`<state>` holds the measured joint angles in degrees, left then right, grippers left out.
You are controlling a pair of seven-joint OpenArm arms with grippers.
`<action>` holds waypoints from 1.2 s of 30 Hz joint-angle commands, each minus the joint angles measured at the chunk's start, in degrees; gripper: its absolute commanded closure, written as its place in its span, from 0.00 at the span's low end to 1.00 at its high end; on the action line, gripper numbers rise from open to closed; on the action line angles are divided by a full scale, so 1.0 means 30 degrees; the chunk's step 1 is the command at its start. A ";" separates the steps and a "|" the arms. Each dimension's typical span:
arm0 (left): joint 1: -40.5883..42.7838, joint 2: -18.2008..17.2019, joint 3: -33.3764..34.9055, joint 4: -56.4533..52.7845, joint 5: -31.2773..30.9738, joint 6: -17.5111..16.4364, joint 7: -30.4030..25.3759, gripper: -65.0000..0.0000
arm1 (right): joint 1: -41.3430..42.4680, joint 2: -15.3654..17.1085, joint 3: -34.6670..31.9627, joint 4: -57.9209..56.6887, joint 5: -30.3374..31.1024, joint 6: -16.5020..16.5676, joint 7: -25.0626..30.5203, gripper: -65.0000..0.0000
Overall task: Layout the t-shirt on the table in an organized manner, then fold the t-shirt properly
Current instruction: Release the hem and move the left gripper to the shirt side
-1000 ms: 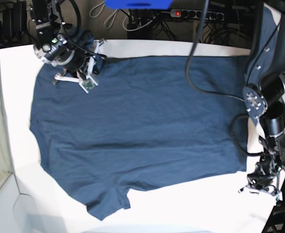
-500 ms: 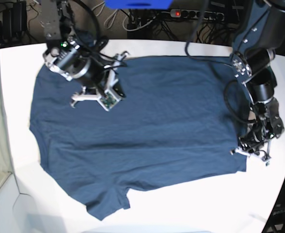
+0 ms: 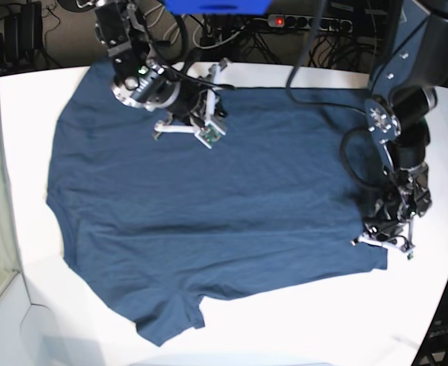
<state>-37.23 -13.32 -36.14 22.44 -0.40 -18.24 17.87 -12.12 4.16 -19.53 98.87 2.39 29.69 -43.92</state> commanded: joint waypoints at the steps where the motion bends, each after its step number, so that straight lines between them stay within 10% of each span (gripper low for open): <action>1: -0.0615 -0.0468 0.0047 0.0243 -0.0114 -0.0059 -0.0256 0.99 | 0.0040 0.0414 0.0019 0.0318 0.0360 -0.0037 0.0325 1.00; 8: -0.0585 -0.1025 0.0047 0.0243 -0.0114 -0.0059 -0.0315 0.79 | -0.1162 0.2436 0.0107 0.0347 0.0418 -0.0037 0.0413 1.00; 36: -0.1552 -0.0878 -0.0012 0.1562 -0.0290 -0.0264 -0.0110 0.78 | -0.2422 0.4488 0.2480 0.4450 0.0418 0.0022 0.0267 1.00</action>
<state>-38.96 -15.09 -36.18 25.61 -0.51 -18.44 19.25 -19.70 17.30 -12.29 111.20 3.33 29.93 -43.92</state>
